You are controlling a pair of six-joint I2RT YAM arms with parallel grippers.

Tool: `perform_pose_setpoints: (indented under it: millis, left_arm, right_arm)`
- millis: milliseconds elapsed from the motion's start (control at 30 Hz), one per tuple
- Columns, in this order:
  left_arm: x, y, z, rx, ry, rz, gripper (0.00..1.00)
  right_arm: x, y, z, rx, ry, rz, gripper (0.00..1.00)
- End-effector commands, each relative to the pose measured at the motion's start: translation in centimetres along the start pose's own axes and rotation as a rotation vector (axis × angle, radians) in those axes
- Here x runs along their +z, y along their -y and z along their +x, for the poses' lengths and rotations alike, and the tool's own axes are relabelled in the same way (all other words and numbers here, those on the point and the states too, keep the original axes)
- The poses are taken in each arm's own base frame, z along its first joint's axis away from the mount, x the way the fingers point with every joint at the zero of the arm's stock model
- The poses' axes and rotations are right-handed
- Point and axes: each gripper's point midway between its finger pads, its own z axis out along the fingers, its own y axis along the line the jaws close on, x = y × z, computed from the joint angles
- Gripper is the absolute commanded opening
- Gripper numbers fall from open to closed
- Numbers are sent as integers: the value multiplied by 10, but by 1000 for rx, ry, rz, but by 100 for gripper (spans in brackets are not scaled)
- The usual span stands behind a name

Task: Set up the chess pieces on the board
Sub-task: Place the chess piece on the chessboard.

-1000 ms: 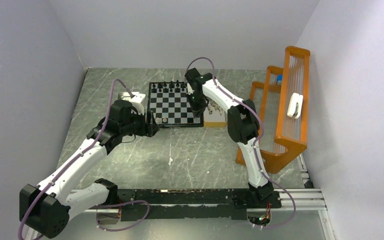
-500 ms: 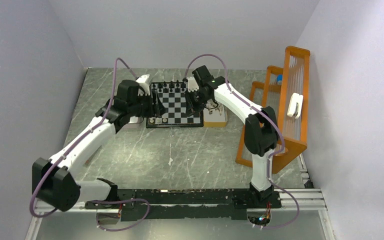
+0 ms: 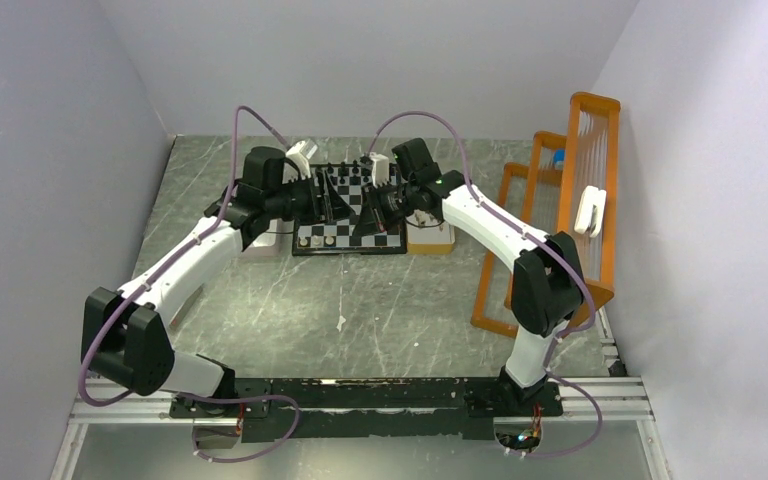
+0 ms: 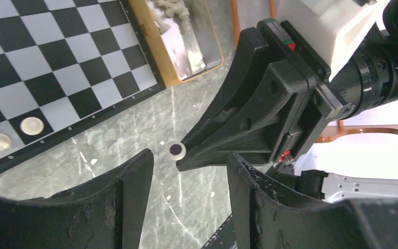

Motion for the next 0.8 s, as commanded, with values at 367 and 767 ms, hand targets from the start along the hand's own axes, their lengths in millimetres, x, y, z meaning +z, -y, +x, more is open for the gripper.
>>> perform_pose_setpoints:
  millis: [367, 767]
  left_arm:
    - [15, -7, 15, -182, -37, 22, 58]
    - [31, -17, 29, -325, -48, 44, 54]
  right_arm:
    - [-14, -27, -24, -57, 121, -70, 12]
    - [-9, -26, -30, -46, 157, -82, 13]
